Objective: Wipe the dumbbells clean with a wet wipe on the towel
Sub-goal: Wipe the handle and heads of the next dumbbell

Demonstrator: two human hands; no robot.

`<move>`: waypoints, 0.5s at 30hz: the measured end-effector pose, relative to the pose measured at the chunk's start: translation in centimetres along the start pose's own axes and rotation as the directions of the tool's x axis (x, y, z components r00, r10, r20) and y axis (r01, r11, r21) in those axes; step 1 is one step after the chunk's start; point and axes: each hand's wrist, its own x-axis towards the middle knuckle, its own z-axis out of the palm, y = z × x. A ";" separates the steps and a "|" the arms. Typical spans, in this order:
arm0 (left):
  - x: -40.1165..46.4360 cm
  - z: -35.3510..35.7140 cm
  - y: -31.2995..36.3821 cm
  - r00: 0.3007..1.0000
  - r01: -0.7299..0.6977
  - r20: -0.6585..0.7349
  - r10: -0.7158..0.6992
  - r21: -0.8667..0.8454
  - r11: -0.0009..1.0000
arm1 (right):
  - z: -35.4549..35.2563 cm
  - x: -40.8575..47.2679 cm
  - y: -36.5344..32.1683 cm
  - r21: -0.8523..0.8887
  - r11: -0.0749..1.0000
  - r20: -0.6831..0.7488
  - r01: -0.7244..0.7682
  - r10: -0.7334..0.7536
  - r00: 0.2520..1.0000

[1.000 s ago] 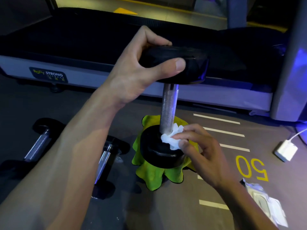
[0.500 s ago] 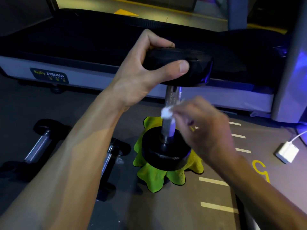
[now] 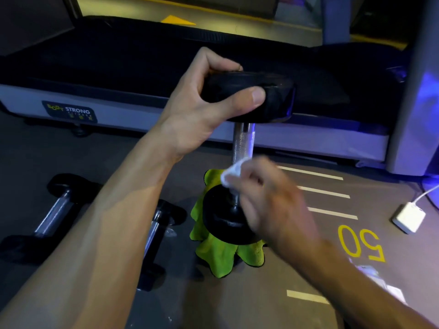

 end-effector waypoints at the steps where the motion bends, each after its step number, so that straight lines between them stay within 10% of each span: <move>1: 0.0 0.0 -0.1 1.000 -0.001 -0.007 0.001 -0.005 1.000 | 0.0 -1.2 -0.5 0.004 1.000 0.078 0.021 -0.021 0.997; 8: -0.3 0.2 0.2 1.000 -0.020 0.010 0.020 -0.015 1.000 | -2.0 -2.2 -2.3 -0.064 0.996 0.359 0.067 -0.040 0.933; 15: -0.1 1.2 0.8 0.999 -0.016 0.051 0.013 0.048 0.999 | -1.9 0.1 0.0 -0.209 0.970 0.278 0.127 -0.065 0.958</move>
